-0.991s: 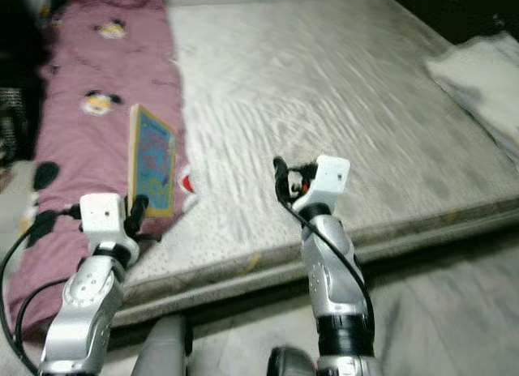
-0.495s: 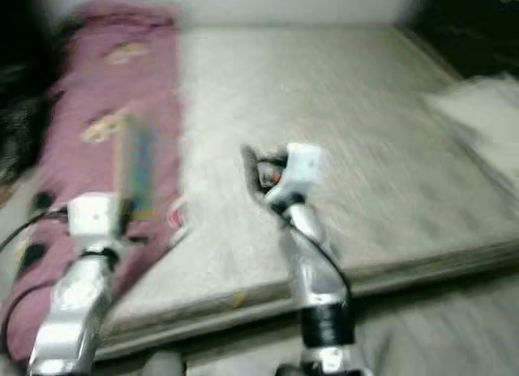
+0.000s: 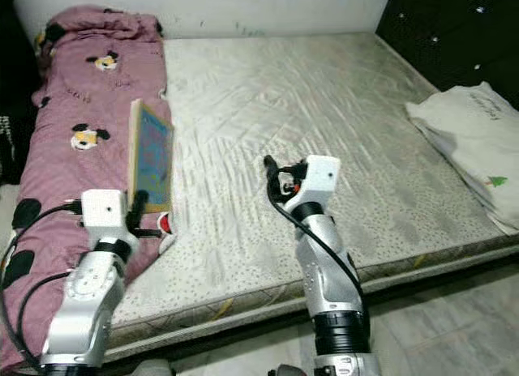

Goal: Clean up the room

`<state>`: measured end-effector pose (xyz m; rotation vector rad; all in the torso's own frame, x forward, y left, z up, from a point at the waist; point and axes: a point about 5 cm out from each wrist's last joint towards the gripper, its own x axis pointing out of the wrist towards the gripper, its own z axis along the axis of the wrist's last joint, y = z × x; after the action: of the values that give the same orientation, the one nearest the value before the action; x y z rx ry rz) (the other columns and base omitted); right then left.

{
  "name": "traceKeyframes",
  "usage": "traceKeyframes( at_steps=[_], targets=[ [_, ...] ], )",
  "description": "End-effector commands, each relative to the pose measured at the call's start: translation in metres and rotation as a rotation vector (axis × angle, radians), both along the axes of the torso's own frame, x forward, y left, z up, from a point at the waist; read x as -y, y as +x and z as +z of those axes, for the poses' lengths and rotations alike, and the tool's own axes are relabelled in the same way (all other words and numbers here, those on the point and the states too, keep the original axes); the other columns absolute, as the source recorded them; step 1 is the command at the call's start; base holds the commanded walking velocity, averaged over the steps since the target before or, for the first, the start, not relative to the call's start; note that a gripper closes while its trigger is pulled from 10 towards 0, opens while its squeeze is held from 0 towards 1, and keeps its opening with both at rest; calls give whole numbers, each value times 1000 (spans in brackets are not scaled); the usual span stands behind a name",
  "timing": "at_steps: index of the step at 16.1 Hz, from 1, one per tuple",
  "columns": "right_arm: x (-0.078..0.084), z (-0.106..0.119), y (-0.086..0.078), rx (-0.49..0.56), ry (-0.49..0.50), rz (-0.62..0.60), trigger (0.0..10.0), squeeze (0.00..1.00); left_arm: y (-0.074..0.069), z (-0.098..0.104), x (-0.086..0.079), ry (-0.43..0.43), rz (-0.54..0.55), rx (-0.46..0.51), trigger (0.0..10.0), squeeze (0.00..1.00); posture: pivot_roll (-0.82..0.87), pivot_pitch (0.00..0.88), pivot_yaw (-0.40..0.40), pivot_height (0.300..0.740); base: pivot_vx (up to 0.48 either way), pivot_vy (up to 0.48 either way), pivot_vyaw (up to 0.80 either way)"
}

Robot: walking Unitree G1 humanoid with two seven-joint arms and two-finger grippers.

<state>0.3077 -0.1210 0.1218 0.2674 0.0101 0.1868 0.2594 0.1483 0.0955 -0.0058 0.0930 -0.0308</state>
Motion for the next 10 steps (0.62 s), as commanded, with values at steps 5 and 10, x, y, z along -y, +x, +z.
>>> traceKeyframes(
  at_steps=[5, 10],
  targets=[
    [-3, 0, 0, 12, -78, 17, 10000, 0, 3, 9, 4, 2, -2, 44, 10000, 0, 97, 0, -55, 740, 0, 0, 0],
    [-2, 1, 2, 13, -69, 5, 10000, 0, 4, 10, 6, 4, -7, 47, 10000, 0, 98, 0, -55, 740, 0, 0, 673]
  ],
)
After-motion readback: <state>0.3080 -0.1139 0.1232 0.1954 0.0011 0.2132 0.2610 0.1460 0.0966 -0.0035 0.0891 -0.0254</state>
